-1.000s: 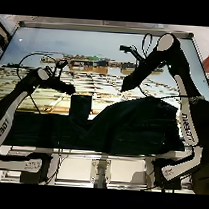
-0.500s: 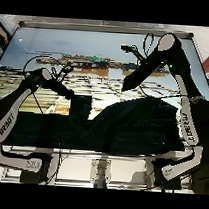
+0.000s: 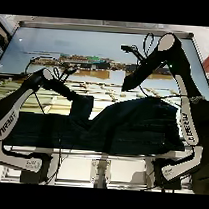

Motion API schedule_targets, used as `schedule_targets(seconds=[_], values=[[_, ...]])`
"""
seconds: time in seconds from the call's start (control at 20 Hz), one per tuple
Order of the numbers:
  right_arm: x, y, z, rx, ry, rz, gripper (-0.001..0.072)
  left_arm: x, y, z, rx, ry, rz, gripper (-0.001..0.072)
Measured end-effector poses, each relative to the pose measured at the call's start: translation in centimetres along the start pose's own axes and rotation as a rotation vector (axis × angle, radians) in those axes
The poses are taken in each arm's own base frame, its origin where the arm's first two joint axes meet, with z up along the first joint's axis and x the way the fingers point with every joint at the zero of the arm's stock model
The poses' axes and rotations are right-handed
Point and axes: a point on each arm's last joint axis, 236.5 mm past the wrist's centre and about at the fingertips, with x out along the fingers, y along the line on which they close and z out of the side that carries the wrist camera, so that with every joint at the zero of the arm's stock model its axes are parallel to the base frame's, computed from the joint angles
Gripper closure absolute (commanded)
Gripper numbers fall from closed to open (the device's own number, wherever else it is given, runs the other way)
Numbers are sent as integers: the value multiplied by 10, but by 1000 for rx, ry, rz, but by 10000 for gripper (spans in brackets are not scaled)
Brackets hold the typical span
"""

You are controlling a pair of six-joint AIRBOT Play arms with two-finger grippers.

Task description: Fold the clothes and pants, and hang the long-sleeved shirts on hangers.

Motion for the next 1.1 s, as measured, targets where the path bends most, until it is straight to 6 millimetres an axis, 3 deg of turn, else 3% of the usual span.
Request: schedule_targets(seconds=[0.1,0.15,0.45,0.6,0.7,0.9,1.0,1.1], values=[[0,0,0,0,0,0,406,3,-1,1,-4,-4,-6,625],[0,0,0,0,0,0,406,4,-2,1,-4,-4,-11,683],[0,0,0,2,0,0,406,3,-6,2,-22,-7,-24,684],[0,-1,0,6,2,-5,406,-20,4,6,-100,-39,17,685],[0,-3,-1,8,5,-12,407,-57,27,6,-204,-81,114,685],[0,-8,1,21,-6,-33,407,-169,69,-18,-417,-166,405,685],[0,-11,6,30,-28,-45,407,-223,72,-43,-481,-182,548,685],[-1,-14,12,41,-51,-57,406,-262,68,-70,-539,-169,657,685]])
